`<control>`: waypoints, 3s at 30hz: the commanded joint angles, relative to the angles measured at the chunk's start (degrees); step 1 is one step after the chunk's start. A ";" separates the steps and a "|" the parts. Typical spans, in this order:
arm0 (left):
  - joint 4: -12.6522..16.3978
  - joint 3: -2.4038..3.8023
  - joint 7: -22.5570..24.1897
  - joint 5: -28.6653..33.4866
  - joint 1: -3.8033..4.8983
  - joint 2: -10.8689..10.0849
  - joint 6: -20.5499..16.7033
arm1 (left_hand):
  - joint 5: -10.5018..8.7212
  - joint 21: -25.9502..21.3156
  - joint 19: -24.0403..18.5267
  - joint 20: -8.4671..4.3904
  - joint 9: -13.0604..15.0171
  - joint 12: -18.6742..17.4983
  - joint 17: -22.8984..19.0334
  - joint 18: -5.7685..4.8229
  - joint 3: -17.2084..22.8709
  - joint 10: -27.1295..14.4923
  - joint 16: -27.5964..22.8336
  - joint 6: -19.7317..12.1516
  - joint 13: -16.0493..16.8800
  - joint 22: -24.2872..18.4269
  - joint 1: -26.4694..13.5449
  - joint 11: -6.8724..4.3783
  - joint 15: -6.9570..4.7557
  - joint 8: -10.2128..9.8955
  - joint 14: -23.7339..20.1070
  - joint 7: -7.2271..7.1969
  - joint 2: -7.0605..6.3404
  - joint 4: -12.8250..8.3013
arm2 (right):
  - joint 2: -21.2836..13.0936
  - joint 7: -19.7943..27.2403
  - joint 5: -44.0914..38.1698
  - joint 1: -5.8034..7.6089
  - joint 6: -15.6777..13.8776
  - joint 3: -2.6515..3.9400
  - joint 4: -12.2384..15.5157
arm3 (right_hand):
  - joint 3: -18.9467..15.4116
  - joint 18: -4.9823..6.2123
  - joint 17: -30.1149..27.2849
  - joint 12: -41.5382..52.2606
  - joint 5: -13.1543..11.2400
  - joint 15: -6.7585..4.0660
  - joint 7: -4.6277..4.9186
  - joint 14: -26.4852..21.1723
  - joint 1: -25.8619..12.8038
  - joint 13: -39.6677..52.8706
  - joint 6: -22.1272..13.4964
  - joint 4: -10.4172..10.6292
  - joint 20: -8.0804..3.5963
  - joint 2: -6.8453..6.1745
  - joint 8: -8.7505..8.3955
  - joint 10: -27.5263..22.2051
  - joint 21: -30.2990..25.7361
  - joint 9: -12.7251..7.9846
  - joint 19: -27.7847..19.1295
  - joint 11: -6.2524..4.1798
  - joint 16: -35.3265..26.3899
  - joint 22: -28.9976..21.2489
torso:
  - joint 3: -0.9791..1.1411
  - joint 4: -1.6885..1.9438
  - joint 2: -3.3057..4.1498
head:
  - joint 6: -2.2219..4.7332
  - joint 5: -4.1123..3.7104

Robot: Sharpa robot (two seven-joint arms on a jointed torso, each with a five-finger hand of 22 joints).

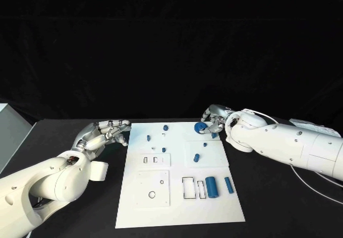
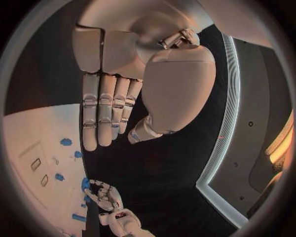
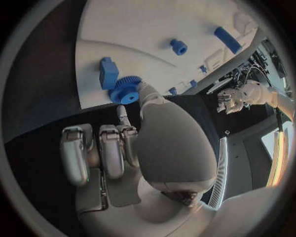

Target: Assemble the parts on the task board

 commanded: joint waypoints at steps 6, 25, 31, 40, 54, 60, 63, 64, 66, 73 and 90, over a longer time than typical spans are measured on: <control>0.00 0.05 0.22 -0.45 -0.02 0.13 1.15 | -0.28 0.36 -0.73 0.11 0.15 -0.27 -0.07 0.73 0.41 -0.46 0.26 -0.32 -0.01 0.19 -0.25 -0.12 0.04 0.13 -0.70 0.02 0.19 -0.12 | 0.22 -2.07 -1.38 -0.01 1.48 0.00 -0.04 | -0.05 -0.65 15.03 0.26 0.43 0.30 0.00 5.98 -0.23 15.05 -0.03 -0.02 0.42 0.51 0.55 5.90 0.60 0.14 5.98 0.31 0.19 14.53 | -0.03 -0.07 -0.11 | -0.26 0.00; -0.07 0.05 0.06 -0.56 -0.04 0.14 1.17 | -0.29 0.41 -0.80 0.13 0.16 -0.28 -0.08 0.74 0.42 -0.48 0.27 -0.34 -0.02 0.23 -0.30 -0.10 0.06 0.13 -0.73 0.04 0.19 -0.12 | 0.43 -0.62 -0.45 -0.16 1.44 -0.01 0.08 | 10.22 -0.78 15.03 0.26 9.51 -0.84 -1.44 5.98 -0.85 15.05 5.09 -0.35 -0.47 1.76 2.55 5.90 1.03 0.24 6.21 -1.02 0.19 15.06 | -0.05 -0.08 -0.15 | -0.68 0.04; -0.08 0.05 0.04 -0.58 -0.04 0.11 1.18 | -0.29 0.41 -0.80 0.13 0.16 -0.28 -0.08 0.74 0.42 -0.48 0.27 -0.34 -0.02 0.23 -0.30 -0.10 0.06 0.13 -0.73 0.04 0.19 -0.12 | 0.48 -0.46 -1.96 -0.19 -0.09 -0.01 0.38 | 12.09 -0.78 15.03 0.26 9.16 -1.04 -1.63 5.98 -0.93 15.05 5.73 -0.56 -0.65 1.50 2.60 5.90 1.03 0.25 6.21 -1.21 0.19 15.06 | -0.06 -0.17 -0.17 | -0.63 0.01; -0.16 0.05 0.01 -0.60 -0.05 0.17 1.22 | -0.29 0.51 -0.92 0.15 0.18 -0.30 -0.11 0.74 0.44 -0.54 0.29 -0.40 -0.03 0.31 -0.32 -0.08 0.07 0.11 -0.78 0.07 0.16 -0.17 | 0.39 -0.68 -4.69 -0.29 -4.16 -0.02 2.23 | 13.18 -0.78 15.03 0.26 7.84 -1.14 -1.76 5.98 -1.93 15.05 6.18 -0.53 -0.77 0.33 2.58 5.90 1.03 0.27 6.21 -1.32 0.19 15.06 | -0.05 -0.06 -0.19 | -0.52 -0.07; -0.65 0.05 0.00 -0.63 -0.15 0.39 1.28 | -0.29 0.51 -0.92 0.15 0.18 -0.30 -0.11 0.74 0.44 -0.54 0.29 -0.40 -0.03 0.31 -0.32 -0.08 0.07 0.11 -0.78 0.07 0.16 -0.17 | 2.31 -2.16 -10.05 -0.33 -8.34 0.15 8.60 | 13.92 -0.78 15.03 0.26 6.13 -1.25 -1.95 5.98 -2.31 15.05 6.62 -0.86 -0.86 -0.44 2.63 5.90 1.03 0.35 6.21 -1.49 0.19 15.06 | -0.12 -0.04 -0.19 | -0.52 0.28; -0.71 0.05 0.02 -0.67 -0.16 0.48 1.27 | -0.29 0.51 -0.92 0.15 0.18 -0.30 -0.11 0.74 0.44 -0.54 0.29 -0.40 -0.03 0.31 -0.32 -0.08 0.07 0.11 -0.78 0.07 0.16 -0.17 | 5.26 -2.27 -14.20 -0.83 -8.87 0.00 9.05 | 14.01 -0.78 15.03 0.26 5.80 -1.26 -1.94 5.98 -2.39 15.05 6.63 -0.87 -0.88 -0.53 2.61 5.90 1.03 0.36 6.21 -1.49 0.19 15.06 | -0.16 -0.12 -0.19 | -0.39 0.27; -0.71 0.05 0.02 -0.67 -0.16 0.52 1.28 | -0.29 0.51 -0.92 0.15 0.18 -0.30 -0.11 0.74 0.44 -0.54 0.29 -0.40 -0.03 0.31 -0.32 -0.08 0.07 0.11 -0.78 0.07 0.16 -0.17 | 6.78 -2.60 -15.72 -1.18 -9.06 -0.12 8.61 | 14.04 -0.78 15.03 0.26 5.66 -1.26 -1.94 5.98 -2.43 15.05 6.64 -0.88 -0.88 -0.56 2.61 5.90 1.03 0.36 6.21 -1.49 0.19 15.06 | -0.18 -0.04 -0.16 | -0.44 0.23; -0.70 0.05 0.02 -0.67 -0.16 0.52 1.29 | -0.29 0.51 -0.92 0.15 0.18 -0.30 -0.11 0.74 0.44 -0.54 0.29 -0.40 -0.03 0.31 -0.32 -0.08 0.07 0.11 -0.78 0.07 0.16 -0.17 | 7.29 -2.73 -16.06 -1.28 -9.04 -0.18 8.34 | 14.04 -0.78 15.03 0.26 5.66 -1.26 -1.94 5.98 -2.43 15.05 6.64 -0.88 -0.88 -0.56 2.61 5.90 1.03 0.36 6.21 -1.49 0.19 15.06 | -0.20 -0.02 -0.16 | -0.44 0.19; -0.69 0.05 0.01 -0.68 -0.16 0.53 1.29 | -0.29 0.51 -0.92 0.15 0.18 -0.30 -0.11 0.74 0.44 -0.54 0.29 -0.40 -0.03 0.31 -0.32 -0.08 0.07 0.11 -0.78 0.07 0.16 -0.17 | 8.22 -2.93 -16.62 -1.51 -9.04 -0.29 7.74 | 14.07 -0.78 15.03 0.26 5.55 -1.26 -1.94 5.98 -2.44 15.05 6.64 -0.89 -0.89 -0.60 2.60 5.90 1.03 0.36 6.21 -1.48 0.19 15.06 | -0.26 0.06 -0.15 | -0.43 0.10; -0.67 0.05 -0.02 -0.68 -0.16 0.56 1.31 | -0.29 0.52 -0.92 0.15 0.18 -0.30 -0.11 0.74 0.44 -0.54 0.29 -0.40 -0.03 0.31 -0.32 -0.08 0.07 0.11 -0.78 0.07 0.16 -0.18 | 10.95 -3.26 -17.49 -2.42 -8.51 -0.46 5.30 | 14.17 -0.78 15.03 0.26 5.27 -1.27 -1.94 5.98 -2.43 15.05 6.59 -0.96 -0.89 -0.69 2.55 5.90 1.03 0.35 6.21 -1.48 0.19 15.06 | -0.18 0.01 -0.07 | -0.28 0.55; -0.59 0.05 -0.15 -0.69 -0.15 0.50 1.35 | -0.29 0.69 -1.09 0.19 0.22 -0.30 -0.15 0.75 0.51 -0.58 0.34 -0.44 -0.03 0.44 -0.34 -0.05 0.10 0.10 -0.84 0.10 0.17 -0.26 | 12.77 -3.63 -17.84 -2.80 -7.26 -0.75 3.16 | 14.25 -0.78 15.03 0.26 5.03 -1.26 -1.89 5.98 -2.50 15.05 6.46 -0.98 -0.90 -0.76 2.45 5.90 1.03 0.32 6.21 -1.45 0.19 15.06 | -0.07 -0.07 -0.13 | -1.07 0.91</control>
